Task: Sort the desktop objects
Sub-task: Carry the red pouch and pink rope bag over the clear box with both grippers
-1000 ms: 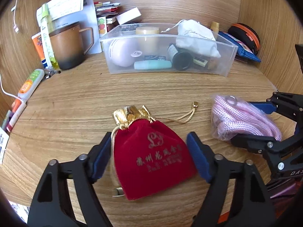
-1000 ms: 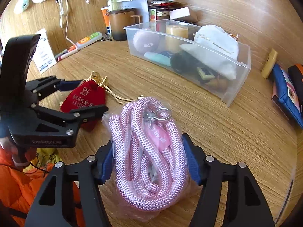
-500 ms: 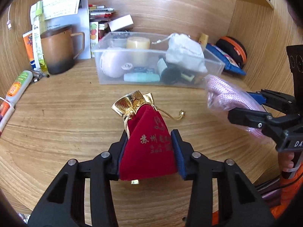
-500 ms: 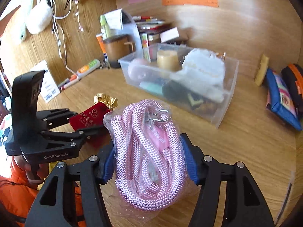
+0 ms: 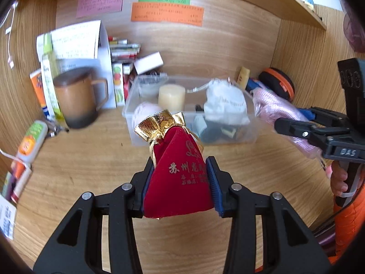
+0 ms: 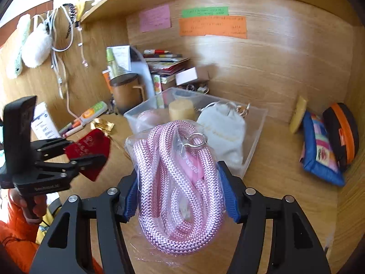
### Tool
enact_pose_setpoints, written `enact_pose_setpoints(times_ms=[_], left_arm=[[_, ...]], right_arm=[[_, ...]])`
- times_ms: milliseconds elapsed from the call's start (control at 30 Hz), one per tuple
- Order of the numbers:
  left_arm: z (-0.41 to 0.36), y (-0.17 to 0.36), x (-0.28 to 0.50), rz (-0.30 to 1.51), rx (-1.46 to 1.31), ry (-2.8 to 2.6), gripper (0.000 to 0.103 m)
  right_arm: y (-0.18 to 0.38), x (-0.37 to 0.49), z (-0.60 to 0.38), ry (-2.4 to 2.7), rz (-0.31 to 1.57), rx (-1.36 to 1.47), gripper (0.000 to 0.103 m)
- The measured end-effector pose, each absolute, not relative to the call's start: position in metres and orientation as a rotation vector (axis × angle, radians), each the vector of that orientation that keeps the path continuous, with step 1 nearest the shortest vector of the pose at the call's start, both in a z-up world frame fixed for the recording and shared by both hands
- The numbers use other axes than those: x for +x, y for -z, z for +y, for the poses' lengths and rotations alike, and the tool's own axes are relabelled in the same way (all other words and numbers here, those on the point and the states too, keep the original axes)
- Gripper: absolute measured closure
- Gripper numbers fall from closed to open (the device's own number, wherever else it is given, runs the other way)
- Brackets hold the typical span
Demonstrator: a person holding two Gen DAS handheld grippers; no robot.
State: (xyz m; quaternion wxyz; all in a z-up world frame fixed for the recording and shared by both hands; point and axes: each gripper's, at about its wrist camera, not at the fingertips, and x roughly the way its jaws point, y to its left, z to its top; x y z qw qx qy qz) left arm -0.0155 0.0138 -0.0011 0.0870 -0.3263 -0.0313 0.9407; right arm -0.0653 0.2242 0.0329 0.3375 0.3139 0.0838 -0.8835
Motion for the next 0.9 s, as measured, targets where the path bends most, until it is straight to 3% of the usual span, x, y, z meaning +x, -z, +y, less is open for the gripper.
enact_pose_setpoints(times_ms=[500, 900], left_arm=[[-0.001, -0.04, -0.062, -0.094, -0.881, -2.771, 0.06], [-0.014, -0.039, -0.106, -0.077, -0.908, -2.73, 0.06]], right_arm=[[-0.048, -0.118, 0.197, 2.335, 0.13, 0.811, 0.045], [-0.056, -0.152, 0.159, 2.377, 0.109, 0.831, 0.045]])
